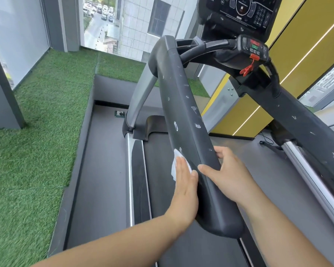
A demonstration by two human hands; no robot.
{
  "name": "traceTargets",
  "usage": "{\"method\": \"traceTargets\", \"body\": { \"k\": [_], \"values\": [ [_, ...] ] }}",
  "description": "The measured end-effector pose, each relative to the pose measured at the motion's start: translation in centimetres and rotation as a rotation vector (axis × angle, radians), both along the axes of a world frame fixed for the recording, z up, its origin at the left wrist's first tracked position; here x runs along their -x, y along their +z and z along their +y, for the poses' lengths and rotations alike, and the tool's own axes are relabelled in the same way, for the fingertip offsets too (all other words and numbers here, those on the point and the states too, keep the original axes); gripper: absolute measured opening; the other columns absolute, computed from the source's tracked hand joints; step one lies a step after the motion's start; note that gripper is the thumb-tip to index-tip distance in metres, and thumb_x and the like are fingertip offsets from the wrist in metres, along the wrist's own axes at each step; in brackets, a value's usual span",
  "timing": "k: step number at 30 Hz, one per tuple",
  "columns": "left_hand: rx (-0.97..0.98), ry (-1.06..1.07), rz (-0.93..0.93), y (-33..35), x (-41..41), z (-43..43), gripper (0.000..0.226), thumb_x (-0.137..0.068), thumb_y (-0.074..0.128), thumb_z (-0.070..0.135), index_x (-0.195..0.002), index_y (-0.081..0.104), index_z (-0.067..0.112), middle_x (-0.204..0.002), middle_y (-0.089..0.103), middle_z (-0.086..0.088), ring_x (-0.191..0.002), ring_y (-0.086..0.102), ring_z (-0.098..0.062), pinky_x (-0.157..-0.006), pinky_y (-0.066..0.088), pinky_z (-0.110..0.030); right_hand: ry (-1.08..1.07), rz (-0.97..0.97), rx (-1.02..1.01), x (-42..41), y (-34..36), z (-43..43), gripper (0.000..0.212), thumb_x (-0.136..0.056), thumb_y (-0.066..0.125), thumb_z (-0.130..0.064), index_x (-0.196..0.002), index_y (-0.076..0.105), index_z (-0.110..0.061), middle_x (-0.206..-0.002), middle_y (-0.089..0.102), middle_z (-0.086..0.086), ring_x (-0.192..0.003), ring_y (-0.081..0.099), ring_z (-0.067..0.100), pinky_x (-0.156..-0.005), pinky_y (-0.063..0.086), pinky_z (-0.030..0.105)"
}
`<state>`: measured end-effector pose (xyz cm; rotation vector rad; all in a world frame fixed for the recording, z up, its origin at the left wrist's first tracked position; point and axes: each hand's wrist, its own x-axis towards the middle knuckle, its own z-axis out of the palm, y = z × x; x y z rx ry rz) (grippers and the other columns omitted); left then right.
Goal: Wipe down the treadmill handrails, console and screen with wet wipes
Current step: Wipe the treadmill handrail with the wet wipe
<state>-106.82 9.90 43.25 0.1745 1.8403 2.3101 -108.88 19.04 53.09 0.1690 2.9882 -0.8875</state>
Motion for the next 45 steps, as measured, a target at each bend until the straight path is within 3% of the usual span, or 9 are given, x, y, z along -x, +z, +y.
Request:
{"method": "traceTargets", "body": {
  "k": [2,5,12,19,27,31,33,38,45],
  "values": [
    [0.027,-0.002,0.091,-0.1,-0.4,0.1,0.057,-0.103,0.019,0.038,-0.145,-0.019,0.036,-0.144,-0.026,0.037,-0.127,-0.022,0.024,-0.116,-0.008,-0.02,0.005,-0.041,-0.054,0.2,0.3,0.0,0.045,-0.083,0.067,-0.031,-0.122,0.044,-0.025,-0.112,0.048,-0.017,-0.1,0.05,0.004,-0.073,0.041,0.016],
    [0.098,-0.074,0.192,-1.0,-2.8,0.3,0.063,-0.096,0.019,0.041,-0.139,-0.026,0.034,-0.138,-0.036,0.036,-0.128,-0.029,0.018,-0.11,-0.013,-0.013,-0.011,-0.094,-0.137,0.9,0.5,-0.1,0.056,-0.082,0.066,-0.035,-0.128,0.04,-0.018,-0.126,0.047,-0.009,-0.109,0.051,0.011,-0.085,0.044,0.028],
    [0.214,-0.032,0.31,-1.2,1.5,-0.6,0.054,-0.095,0.017,0.04,-0.135,-0.02,0.038,-0.148,-0.03,0.02,-0.135,-0.026,0.008,-0.116,-0.012,-0.022,-0.023,-0.108,-0.106,1.1,0.7,-0.1,0.045,-0.08,0.068,-0.032,-0.114,0.04,-0.023,-0.106,0.051,-0.014,-0.093,0.054,0.004,-0.076,0.047,0.028],
    [0.306,-0.071,0.396,-2.4,0.7,-0.8,0.061,-0.091,0.013,0.05,-0.138,-0.022,0.031,-0.149,-0.032,0.013,-0.138,-0.027,0.0,-0.116,-0.013,-0.024,0.01,-0.115,-0.155,1.1,0.8,0.0,0.054,-0.082,0.067,-0.037,-0.125,0.038,-0.021,-0.117,0.047,-0.01,-0.1,0.051,0.009,-0.074,0.041,0.026],
    [0.318,-0.064,0.482,-3.5,-0.3,-0.8,0.07,-0.091,0.008,0.066,-0.142,-0.018,0.026,-0.15,-0.031,0.018,-0.141,-0.024,-0.006,-0.117,-0.01,-0.026,0.016,-0.128,-0.229,1.4,1.0,-0.3,0.061,-0.084,0.064,-0.039,-0.133,0.035,-0.018,-0.134,0.042,-0.006,-0.112,0.048,0.012,-0.084,0.041,0.027],
    [0.37,-0.036,0.47,-2.3,3.2,-1.5,0.065,-0.092,0.012,0.054,-0.143,-0.015,0.023,-0.15,-0.027,0.016,-0.14,-0.023,-0.002,-0.117,-0.011,-0.025,-0.011,-0.159,-0.168,1.8,1.7,0.1,0.041,-0.085,0.063,-0.041,-0.116,0.046,-0.021,-0.113,0.052,-0.011,-0.093,0.056,0.007,-0.074,0.048,0.026],
    [0.378,-0.022,0.465,-1.7,3.7,-1.5,0.065,-0.091,0.012,0.052,-0.142,-0.015,0.024,-0.15,-0.025,0.016,-0.14,-0.023,-0.001,-0.116,-0.011,-0.023,-0.038,-0.166,-0.129,2.5,2.3,0.2,0.036,-0.083,0.063,-0.048,-0.105,0.051,-0.022,-0.104,0.058,-0.012,-0.09,0.06,0.007,-0.076,0.053,0.031],
    [0.421,-0.086,0.574,-3.6,0.2,-1.3,0.071,-0.093,0.006,0.06,-0.145,-0.016,0.017,-0.151,-0.031,0.018,-0.142,-0.024,-0.01,-0.115,-0.013,-0.021,-0.047,-0.125,-0.114,5.1,2.9,-1.0,0.065,-0.073,0.062,-0.064,-0.119,0.05,-0.02,-0.109,0.061,-0.007,-0.1,0.061,0.013,-0.087,0.053,0.042],
    [0.269,-0.116,0.295,-1.7,2.1,-1.8,0.059,-0.096,0.018,0.042,-0.135,-0.026,0.036,-0.146,-0.036,0.019,-0.134,-0.03,0.008,-0.113,-0.014,-0.018,-0.01,-0.144,-0.36,5.8,2.5,-2.1,0.06,-0.086,0.061,-0.049,-0.128,0.042,-0.011,-0.119,0.053,0.001,-0.106,0.052,0.02,-0.082,0.045,0.034]
  ]
}}
